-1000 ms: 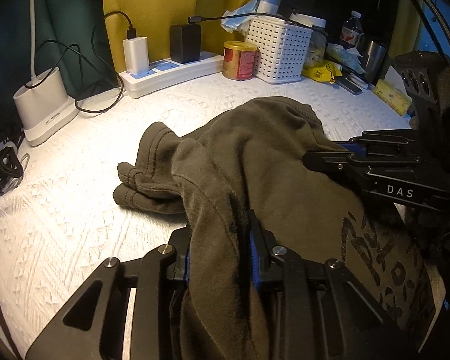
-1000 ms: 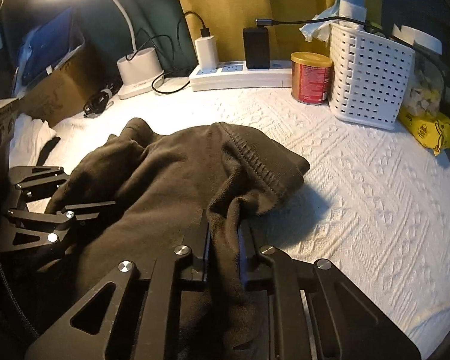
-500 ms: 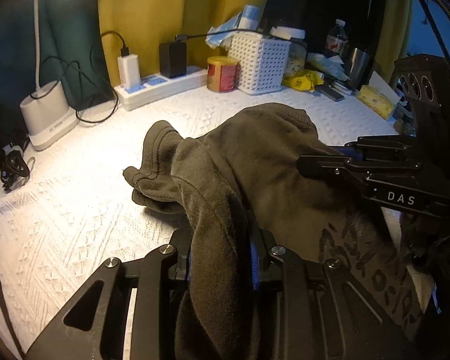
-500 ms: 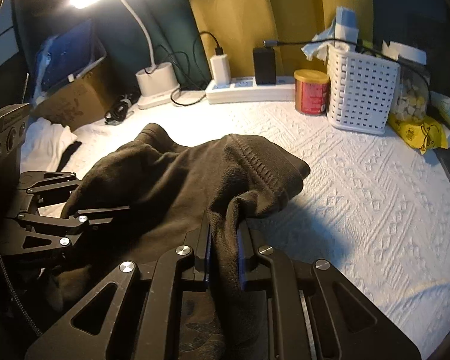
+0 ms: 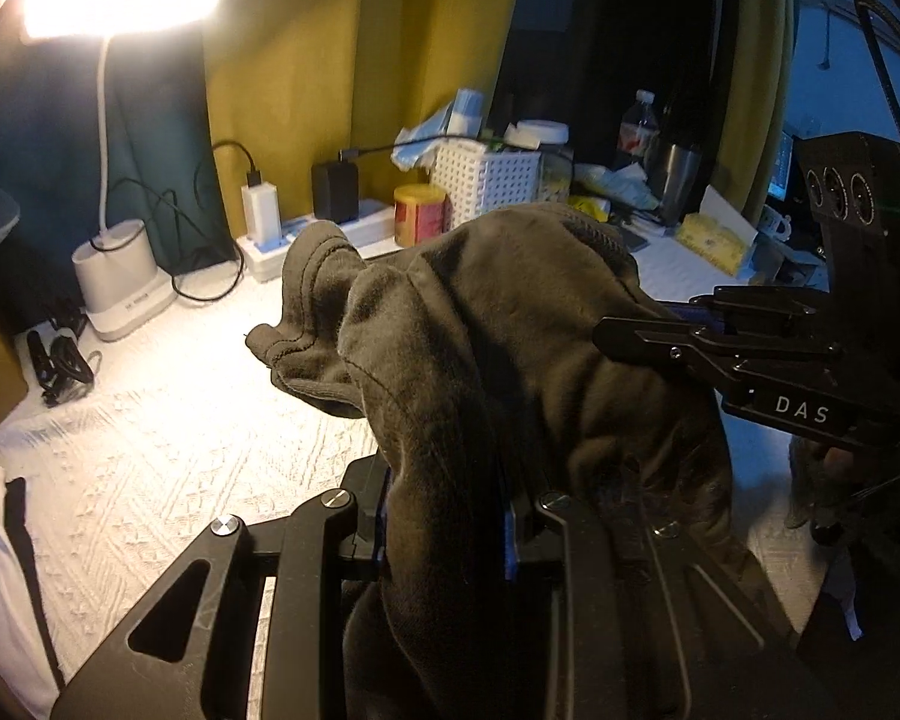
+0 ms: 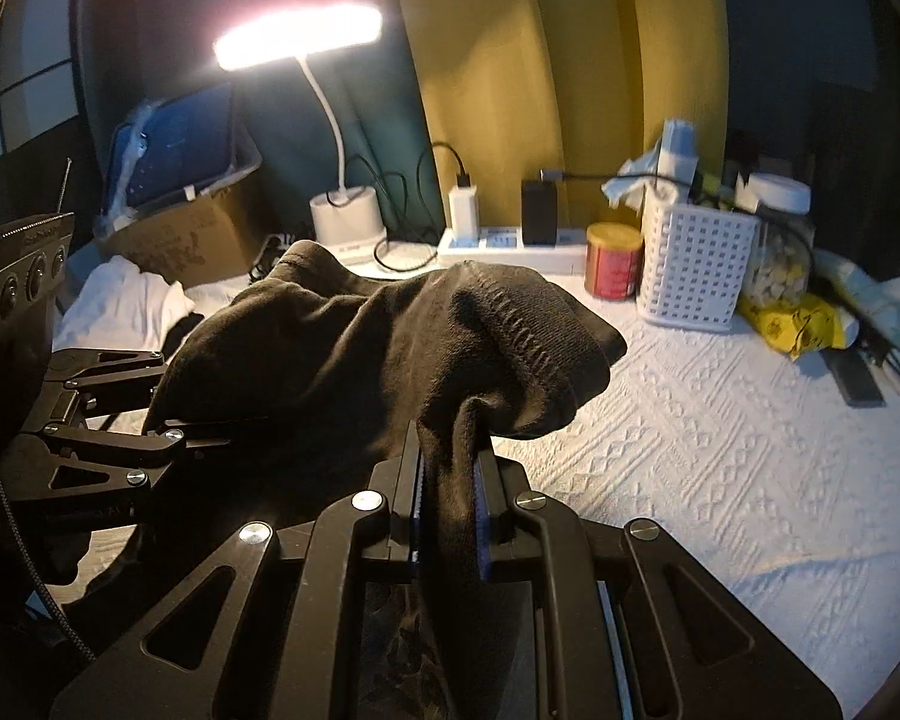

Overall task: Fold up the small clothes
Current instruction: 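Lift the folded shirt up off the bed with both grippers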

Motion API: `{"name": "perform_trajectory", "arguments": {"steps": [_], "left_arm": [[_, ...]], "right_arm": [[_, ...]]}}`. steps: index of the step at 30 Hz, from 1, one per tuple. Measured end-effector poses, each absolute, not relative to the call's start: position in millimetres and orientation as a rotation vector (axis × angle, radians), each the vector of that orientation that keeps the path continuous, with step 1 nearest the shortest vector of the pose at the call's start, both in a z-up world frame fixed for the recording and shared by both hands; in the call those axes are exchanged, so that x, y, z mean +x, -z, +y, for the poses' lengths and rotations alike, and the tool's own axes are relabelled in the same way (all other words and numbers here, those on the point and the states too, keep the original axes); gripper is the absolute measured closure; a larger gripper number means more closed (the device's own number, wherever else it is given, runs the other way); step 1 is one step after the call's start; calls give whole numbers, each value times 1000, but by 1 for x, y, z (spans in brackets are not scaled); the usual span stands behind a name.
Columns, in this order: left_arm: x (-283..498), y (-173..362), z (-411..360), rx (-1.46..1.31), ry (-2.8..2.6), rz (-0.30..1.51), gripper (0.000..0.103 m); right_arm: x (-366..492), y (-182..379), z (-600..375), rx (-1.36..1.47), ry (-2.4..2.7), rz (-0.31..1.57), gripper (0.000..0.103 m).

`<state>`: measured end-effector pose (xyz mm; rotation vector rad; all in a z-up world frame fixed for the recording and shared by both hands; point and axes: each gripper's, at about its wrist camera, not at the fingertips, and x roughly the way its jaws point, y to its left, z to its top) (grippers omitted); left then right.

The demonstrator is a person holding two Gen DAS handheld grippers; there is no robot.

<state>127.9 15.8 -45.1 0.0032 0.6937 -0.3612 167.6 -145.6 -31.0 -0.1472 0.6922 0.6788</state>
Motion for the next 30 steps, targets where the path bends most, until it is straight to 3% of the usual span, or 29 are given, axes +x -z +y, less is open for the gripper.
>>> {"name": "perform_trajectory", "arguments": {"steps": [30], "left_arm": [[39,-22,17,12,371,437,79]], "right_arm": [[59,-63,-163,-184,-665,411,89]]}}
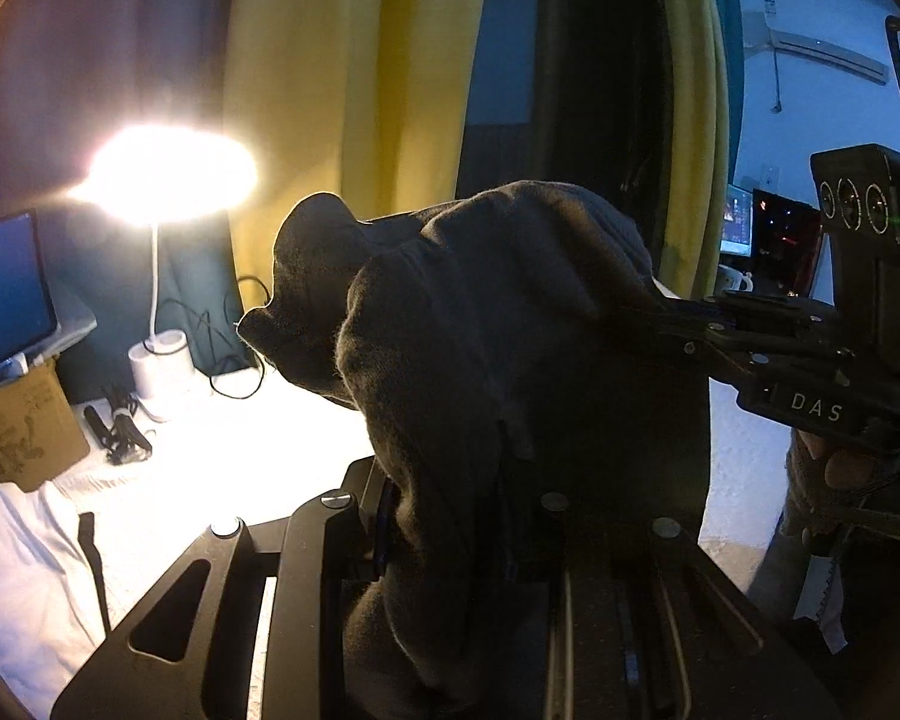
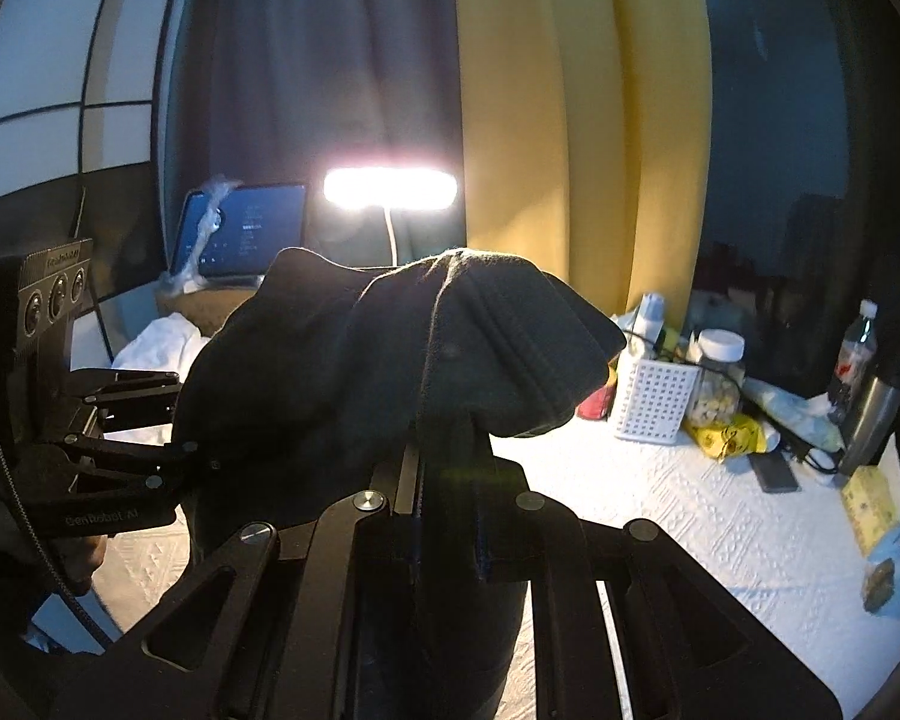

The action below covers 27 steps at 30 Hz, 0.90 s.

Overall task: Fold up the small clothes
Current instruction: 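Lift the folded shirt up off the bed with both grippers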

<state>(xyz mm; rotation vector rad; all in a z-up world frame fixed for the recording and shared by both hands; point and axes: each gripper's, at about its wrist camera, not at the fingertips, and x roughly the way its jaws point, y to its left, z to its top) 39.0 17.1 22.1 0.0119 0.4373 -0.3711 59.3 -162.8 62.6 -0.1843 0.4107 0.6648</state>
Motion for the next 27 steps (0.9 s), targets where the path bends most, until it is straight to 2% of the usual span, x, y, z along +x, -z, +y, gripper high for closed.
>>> {"name": "perform_trajectory", "arguments": {"steps": [27], "left_arm": [[-13,-65,42,43,309,259,80]], "right_arm": [[8,-120,-150,-216,-709,214,90]]}}
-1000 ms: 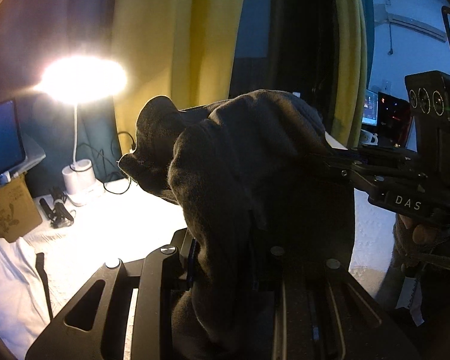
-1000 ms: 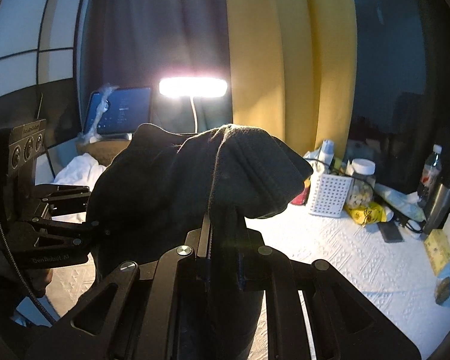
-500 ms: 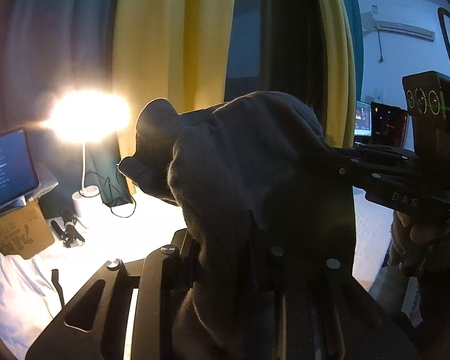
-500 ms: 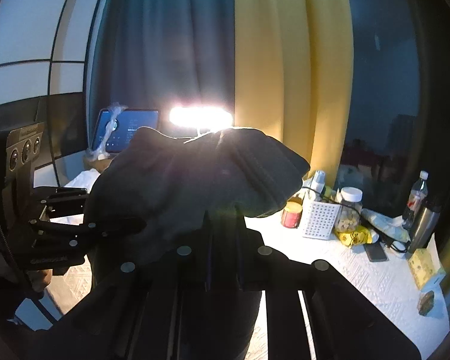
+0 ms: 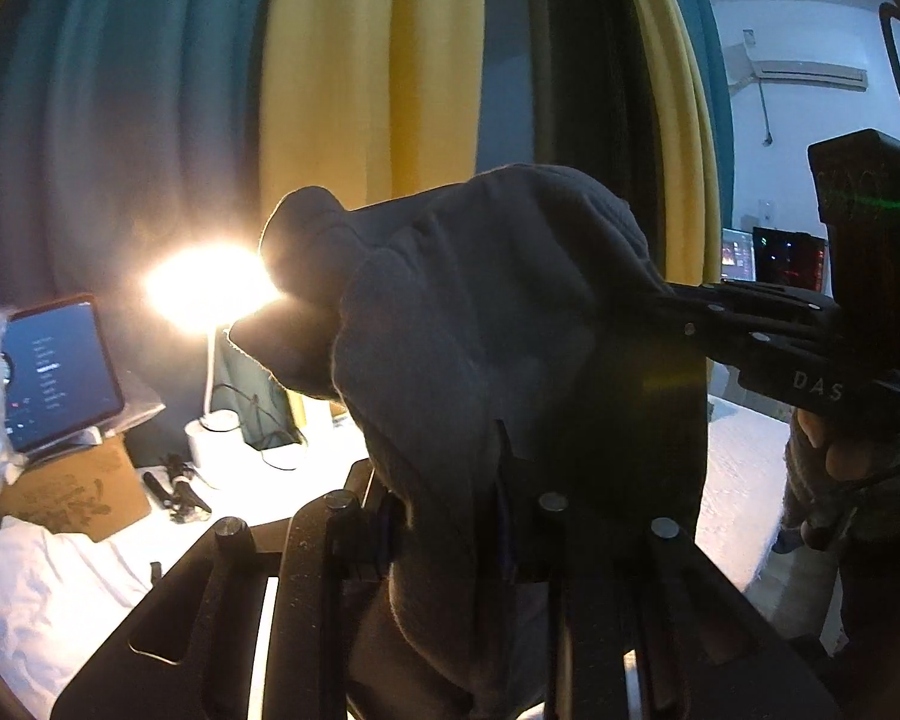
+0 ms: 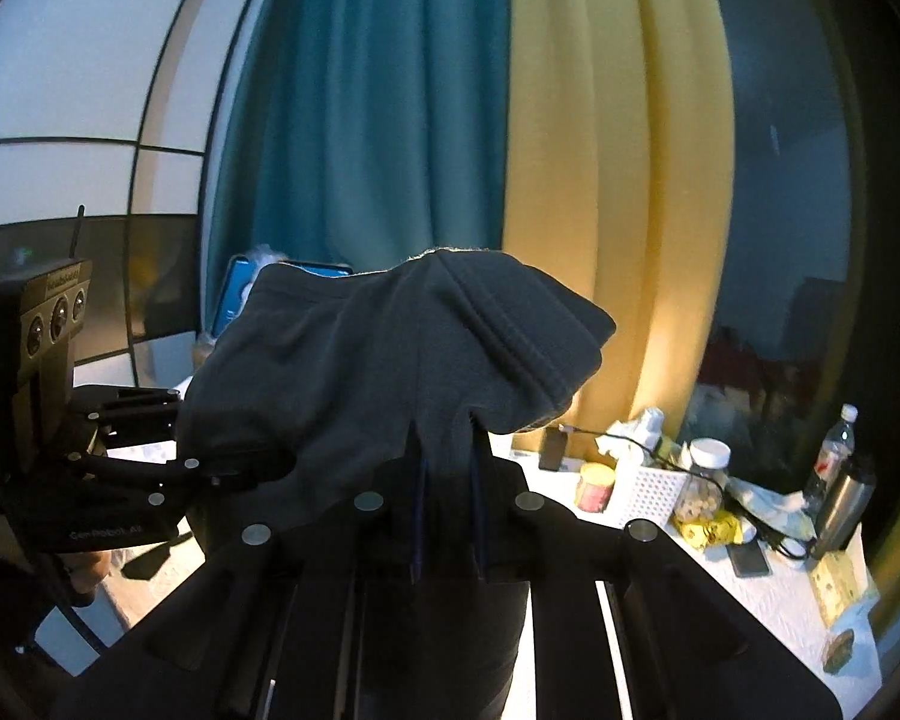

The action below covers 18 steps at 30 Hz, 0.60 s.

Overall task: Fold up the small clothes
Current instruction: 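Lift the folded shirt up off the bed with both grippers, then fold the raised collar end over with both grippers, lowering it onto the strip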

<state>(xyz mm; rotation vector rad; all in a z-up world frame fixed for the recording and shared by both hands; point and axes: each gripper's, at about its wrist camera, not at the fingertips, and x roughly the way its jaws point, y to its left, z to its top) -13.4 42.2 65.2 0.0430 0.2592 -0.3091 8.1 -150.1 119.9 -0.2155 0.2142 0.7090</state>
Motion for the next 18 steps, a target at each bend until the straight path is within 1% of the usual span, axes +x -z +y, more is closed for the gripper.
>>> {"name": "perform_trajectory", "arguments": {"steps": [8,18], "left_arm": [[-37,-71,71,46,229,222,80],[-63,-71,108,79,110,222,81]], "right_arm": [[-9,-130,-125,-230,-781,168,90],[-37,-133,-86,-258,-905,134,90]]}}
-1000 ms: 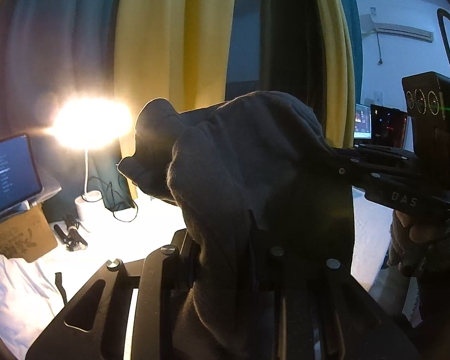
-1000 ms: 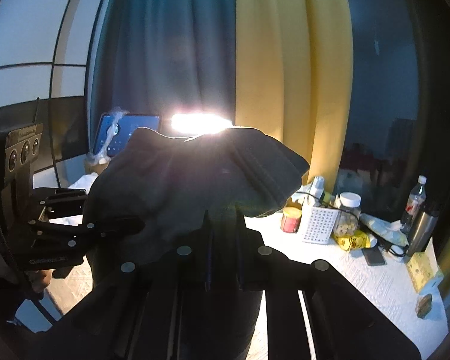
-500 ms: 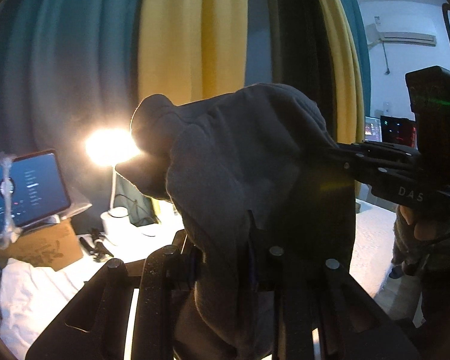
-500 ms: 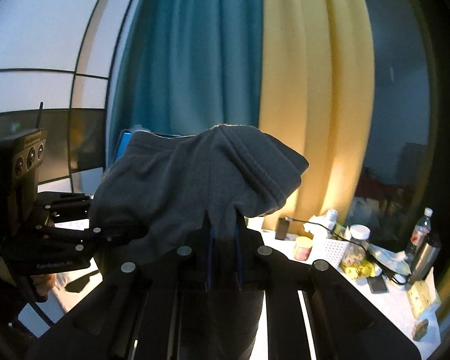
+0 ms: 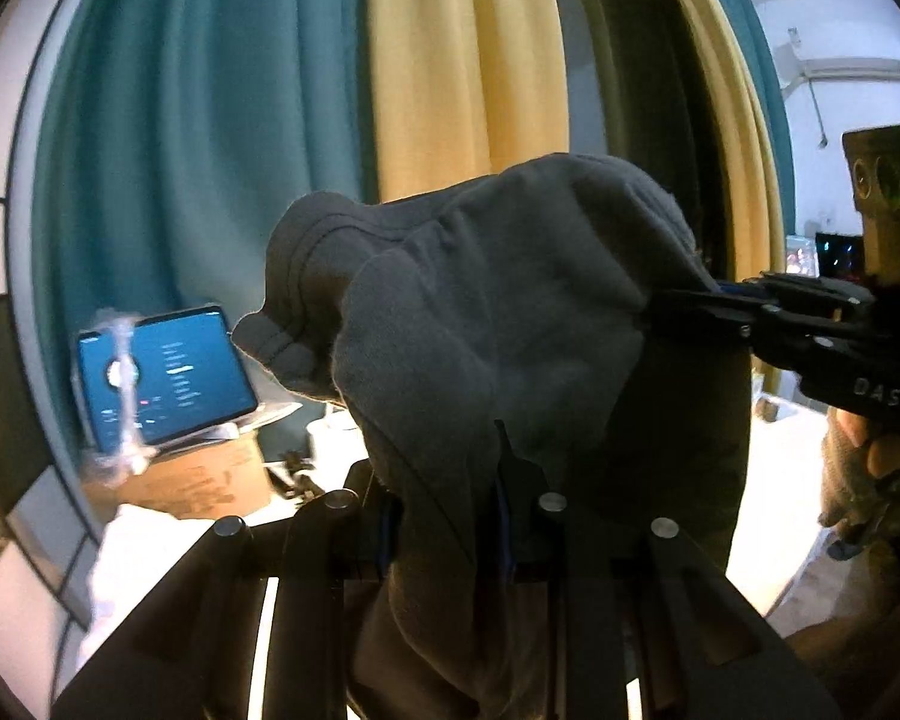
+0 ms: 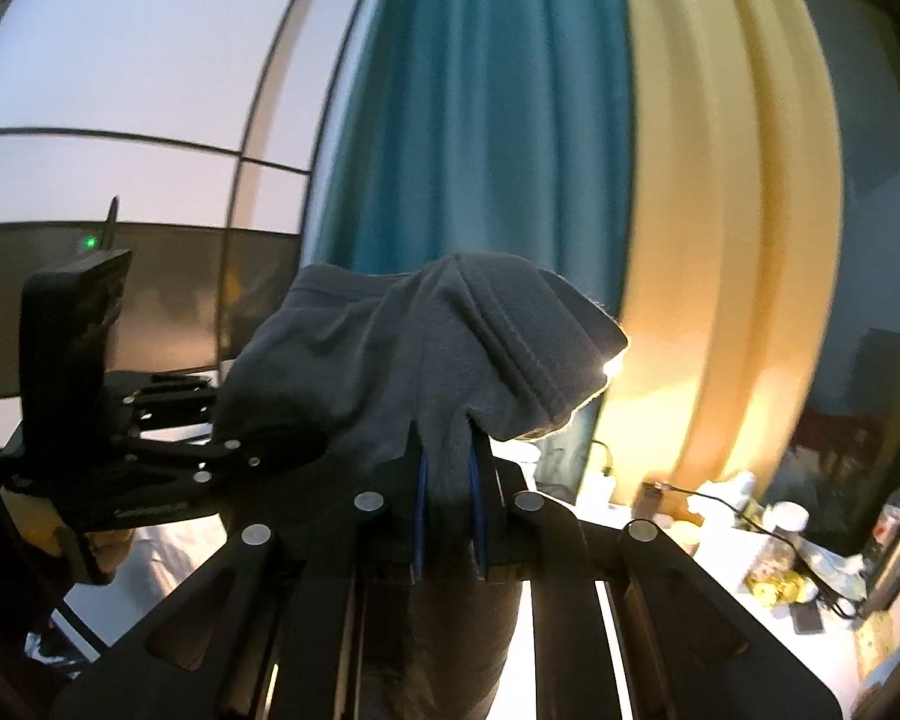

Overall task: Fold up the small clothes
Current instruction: 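Fold the raised collar end over with both grippers, lowering it onto the strip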

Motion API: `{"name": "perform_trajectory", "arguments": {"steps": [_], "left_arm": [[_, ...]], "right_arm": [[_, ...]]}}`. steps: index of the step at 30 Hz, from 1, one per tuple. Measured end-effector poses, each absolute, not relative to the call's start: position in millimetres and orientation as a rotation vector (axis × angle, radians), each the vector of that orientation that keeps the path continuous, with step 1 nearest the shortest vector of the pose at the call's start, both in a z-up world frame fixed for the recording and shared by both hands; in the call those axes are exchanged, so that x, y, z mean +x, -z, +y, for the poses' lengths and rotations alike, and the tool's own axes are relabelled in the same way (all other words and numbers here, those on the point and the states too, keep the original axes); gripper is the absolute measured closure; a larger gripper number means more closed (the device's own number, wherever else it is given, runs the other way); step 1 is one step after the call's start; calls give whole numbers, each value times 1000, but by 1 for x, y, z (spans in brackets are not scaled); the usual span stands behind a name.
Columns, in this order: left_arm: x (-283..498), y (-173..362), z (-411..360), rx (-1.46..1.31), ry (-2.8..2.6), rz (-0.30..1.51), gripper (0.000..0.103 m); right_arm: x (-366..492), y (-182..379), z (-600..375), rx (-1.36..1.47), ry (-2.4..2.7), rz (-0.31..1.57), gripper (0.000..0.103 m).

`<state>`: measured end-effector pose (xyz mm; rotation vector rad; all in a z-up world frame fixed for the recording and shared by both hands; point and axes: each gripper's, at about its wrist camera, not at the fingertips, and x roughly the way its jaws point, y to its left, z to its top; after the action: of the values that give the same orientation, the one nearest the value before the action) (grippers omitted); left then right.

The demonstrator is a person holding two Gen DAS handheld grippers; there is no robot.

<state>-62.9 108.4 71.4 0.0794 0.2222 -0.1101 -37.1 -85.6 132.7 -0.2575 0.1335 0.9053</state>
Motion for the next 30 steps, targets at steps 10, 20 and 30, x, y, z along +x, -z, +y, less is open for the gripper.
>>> {"name": "perform_trajectory", "arguments": {"steps": [10,20,30], "left_arm": [[-82,-65,136,103,34,242,81],[-62,-37,149,63,37,323,81],[-28,-24,151,47,71,394,81]], "right_arm": [[-58,-128,-59,-282,-992,127,90],[-43,-100,-43,-266,-1000,217,91],[-5,-80,-31,-254,-974,301,91]]}}
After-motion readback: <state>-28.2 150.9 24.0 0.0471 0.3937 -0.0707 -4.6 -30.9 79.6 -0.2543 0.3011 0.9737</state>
